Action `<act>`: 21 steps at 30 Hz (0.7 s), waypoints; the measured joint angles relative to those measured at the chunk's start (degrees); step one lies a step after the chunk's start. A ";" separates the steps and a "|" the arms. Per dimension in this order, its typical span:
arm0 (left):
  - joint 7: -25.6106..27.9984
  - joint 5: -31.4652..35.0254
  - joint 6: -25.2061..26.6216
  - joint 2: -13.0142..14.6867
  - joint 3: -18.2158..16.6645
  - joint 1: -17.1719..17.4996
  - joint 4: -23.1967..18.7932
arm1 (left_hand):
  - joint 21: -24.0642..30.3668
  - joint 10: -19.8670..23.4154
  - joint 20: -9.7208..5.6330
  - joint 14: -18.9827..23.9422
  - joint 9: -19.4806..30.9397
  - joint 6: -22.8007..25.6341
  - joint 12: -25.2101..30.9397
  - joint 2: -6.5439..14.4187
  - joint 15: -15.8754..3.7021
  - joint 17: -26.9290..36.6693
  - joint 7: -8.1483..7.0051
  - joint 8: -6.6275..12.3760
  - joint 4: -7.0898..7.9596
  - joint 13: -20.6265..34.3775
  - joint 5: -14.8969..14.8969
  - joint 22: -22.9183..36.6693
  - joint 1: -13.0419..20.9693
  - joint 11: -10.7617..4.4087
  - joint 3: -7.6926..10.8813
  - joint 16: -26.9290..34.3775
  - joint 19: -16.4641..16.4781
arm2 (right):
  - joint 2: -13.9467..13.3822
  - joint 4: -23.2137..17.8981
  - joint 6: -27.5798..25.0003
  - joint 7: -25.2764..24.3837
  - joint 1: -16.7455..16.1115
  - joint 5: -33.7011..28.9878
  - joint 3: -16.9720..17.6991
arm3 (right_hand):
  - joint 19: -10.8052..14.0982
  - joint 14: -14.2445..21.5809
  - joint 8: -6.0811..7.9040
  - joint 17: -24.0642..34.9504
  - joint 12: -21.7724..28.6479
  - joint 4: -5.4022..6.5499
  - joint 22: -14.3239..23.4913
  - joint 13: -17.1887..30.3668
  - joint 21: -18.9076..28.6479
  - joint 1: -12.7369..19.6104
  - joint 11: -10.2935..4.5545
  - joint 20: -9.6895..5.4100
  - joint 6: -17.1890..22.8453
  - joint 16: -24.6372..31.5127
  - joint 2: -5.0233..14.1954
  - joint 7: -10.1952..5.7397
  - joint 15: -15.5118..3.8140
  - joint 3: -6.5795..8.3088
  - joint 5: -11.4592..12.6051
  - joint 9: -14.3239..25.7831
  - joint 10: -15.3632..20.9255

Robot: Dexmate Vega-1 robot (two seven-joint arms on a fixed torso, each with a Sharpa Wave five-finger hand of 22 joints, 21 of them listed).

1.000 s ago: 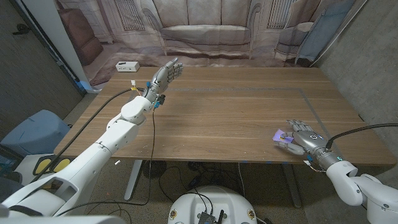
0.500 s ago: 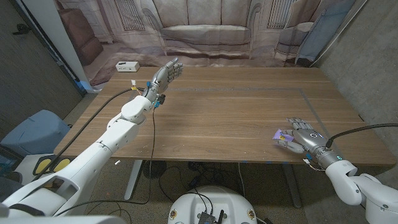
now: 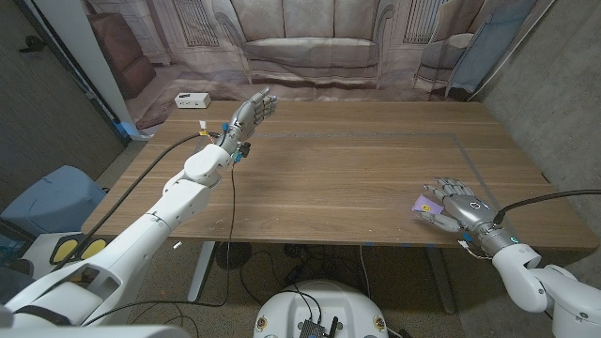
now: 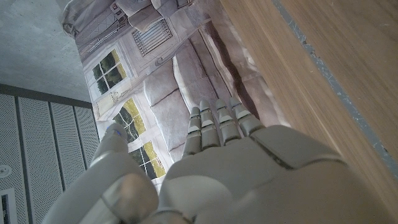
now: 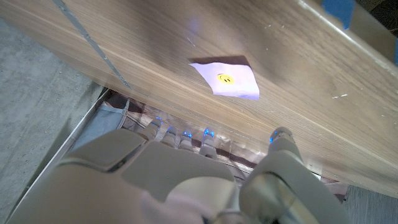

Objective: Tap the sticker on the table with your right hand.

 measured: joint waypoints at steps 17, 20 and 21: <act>0.01 -0.17 -0.81 0.42 -0.48 0.74 -0.49 | 0.00 0.82 0.00 0.31 0.00 0.62 0.00 0.30 -0.31 0.00 0.00 0.00 0.00 0.00 0.00 0.00 0.30 -0.20 -0.01 0.00 0.00 | 3.82 -0.22 1.98 -1.91 -0.53 -1.92 1.09 | 1.75 0.12 1.61 -0.01 -0.09 -0.39 -0.14 0.00 1.14 0.55 0.96 -4.29 -0.03 -0.32 -0.12 0.89 -0.35 0.39 -0.22 -0.06 -0.26; 0.01 -0.21 -0.97 0.50 -0.58 0.87 -0.53 | 0.00 0.82 0.00 0.31 0.00 0.75 0.00 0.30 -0.31 0.00 0.13 0.00 0.01 0.00 0.00 0.00 0.30 -0.20 -0.01 0.00 0.00 | 4.40 -0.22 2.39 -2.56 -0.36 -2.26 1.09 | 4.60 0.16 1.78 -0.28 0.50 -0.63 -0.39 -0.01 1.59 1.22 1.81 -5.16 1.34 0.05 -0.17 1.04 -1.64 0.63 -0.22 -0.28 1.09; 0.01 -0.22 -1.03 0.53 -0.62 0.91 -0.53 | 0.00 0.82 0.00 0.31 0.00 0.84 0.00 0.30 -0.31 0.00 0.23 0.00 0.01 0.00 0.00 0.00 0.30 -0.19 -0.01 0.00 0.00 | 4.78 -0.22 2.68 -3.02 -0.25 -2.46 1.09 | 5.24 0.09 2.10 -0.29 0.51 -0.63 -0.40 -0.01 1.63 1.48 1.87 -5.37 1.51 0.24 -0.43 1.21 -1.76 0.63 -0.22 -0.28 1.32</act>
